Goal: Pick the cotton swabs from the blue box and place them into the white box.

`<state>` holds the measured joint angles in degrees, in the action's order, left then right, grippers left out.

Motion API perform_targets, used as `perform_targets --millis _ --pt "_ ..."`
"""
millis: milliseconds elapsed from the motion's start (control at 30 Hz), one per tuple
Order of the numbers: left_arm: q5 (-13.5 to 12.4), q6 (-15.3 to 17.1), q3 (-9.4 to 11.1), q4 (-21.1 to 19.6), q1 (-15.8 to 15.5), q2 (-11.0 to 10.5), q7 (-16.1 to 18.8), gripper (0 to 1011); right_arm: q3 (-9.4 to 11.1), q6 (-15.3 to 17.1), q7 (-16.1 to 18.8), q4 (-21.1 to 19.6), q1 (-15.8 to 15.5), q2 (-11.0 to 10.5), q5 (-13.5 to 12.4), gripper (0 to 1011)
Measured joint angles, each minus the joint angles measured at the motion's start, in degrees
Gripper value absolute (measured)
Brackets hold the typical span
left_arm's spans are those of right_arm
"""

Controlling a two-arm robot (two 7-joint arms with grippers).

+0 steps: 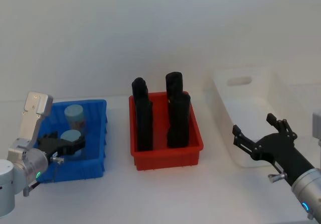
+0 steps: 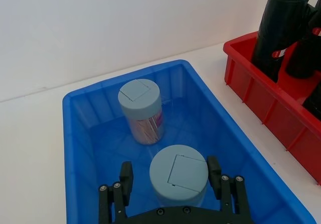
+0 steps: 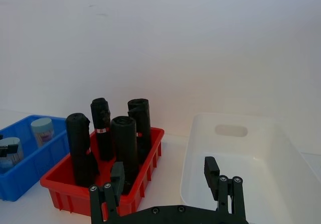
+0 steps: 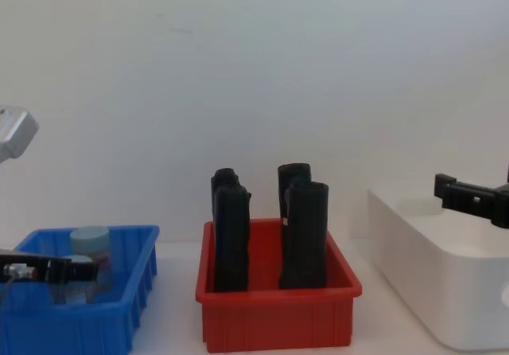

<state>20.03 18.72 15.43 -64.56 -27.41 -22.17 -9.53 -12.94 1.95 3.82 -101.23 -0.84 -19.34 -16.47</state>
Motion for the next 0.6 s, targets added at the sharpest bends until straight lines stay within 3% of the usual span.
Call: perform_targets --millis 333,600 --pt "-0.5 -0.7 0.1 0.8 -0.4 0.2 -1.0 683 0.0 0.0 0.0 0.0 0.0 0.0 0.0 1002" --pt "-0.9 -0.7 -0.2 -1.3 0.2 -0.2 -1.4 666 0.0 0.0 0.0 0.0 0.0 0.0 0.0 1002"
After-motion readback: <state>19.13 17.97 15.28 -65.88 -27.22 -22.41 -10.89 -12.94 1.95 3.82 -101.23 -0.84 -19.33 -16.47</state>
